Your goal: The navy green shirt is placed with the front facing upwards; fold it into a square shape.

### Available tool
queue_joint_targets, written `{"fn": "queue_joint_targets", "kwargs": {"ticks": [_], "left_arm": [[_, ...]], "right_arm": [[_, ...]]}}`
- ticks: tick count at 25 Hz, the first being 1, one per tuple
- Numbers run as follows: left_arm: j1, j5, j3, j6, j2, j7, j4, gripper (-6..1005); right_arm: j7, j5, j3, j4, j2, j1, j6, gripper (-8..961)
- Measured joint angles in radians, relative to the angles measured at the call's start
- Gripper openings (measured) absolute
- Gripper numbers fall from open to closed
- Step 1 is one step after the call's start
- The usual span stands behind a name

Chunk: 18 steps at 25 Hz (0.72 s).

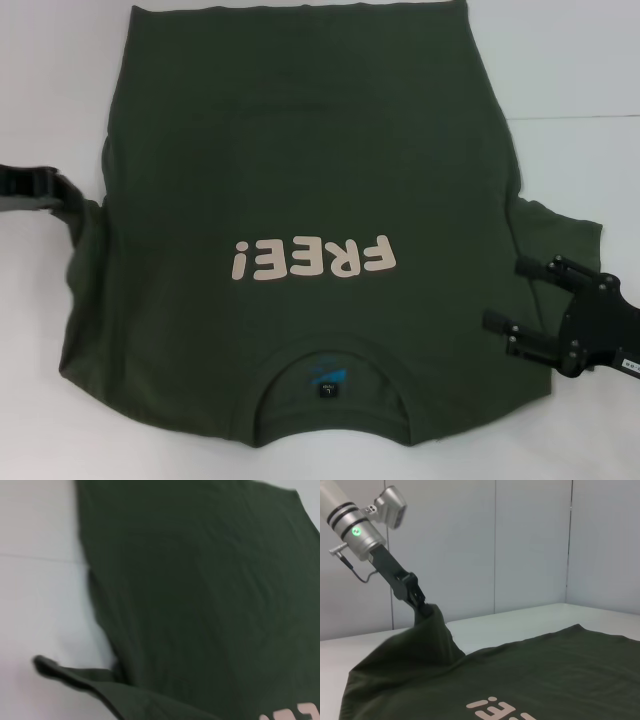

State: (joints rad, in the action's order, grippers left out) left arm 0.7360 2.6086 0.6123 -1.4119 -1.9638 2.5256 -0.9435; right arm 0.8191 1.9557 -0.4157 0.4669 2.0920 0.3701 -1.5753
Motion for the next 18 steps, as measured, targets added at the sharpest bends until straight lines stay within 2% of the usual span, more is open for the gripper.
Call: {"fn": "queue_joint_targets", "kwargs": {"ticks": [1,2,3,9,17,18], "left_arm": [[0.002,0.0,0.012,0.004,-0.01,0.0,0.001,12],[0.007,0.0,0.028,0.011,-0.03,0.0,0.001,13],[0.007,0.0,0.028,0.011,-0.03,0.0,0.001,13],[0.018,-0.001,0.066,0.051,-0.095,0.0,0.003,14],[0.014,-0.001,0.094,0.085,-0.167,-0.02,-0.002,16],[0.014,-0.001,0.094,0.085,-0.167,-0.02,-0.002,16]], "right_arm": [[0.0,0.0,0.0,0.0,0.0,0.001,0.0,834],[0.0,0.0,0.0,0.0,0.0,0.002,0.0,833],[0.0,0.0,0.0,0.0,0.0,0.002,0.0,833],[0.0,-0.001,0.0,-0.001,0.0,0.004,0.0,833],[0.0,-0.002,0.0,-0.002,0.002,0.004,0.001,832],[0.0,-0.002,0.0,-0.002,0.002,0.005,0.001,832]]}}
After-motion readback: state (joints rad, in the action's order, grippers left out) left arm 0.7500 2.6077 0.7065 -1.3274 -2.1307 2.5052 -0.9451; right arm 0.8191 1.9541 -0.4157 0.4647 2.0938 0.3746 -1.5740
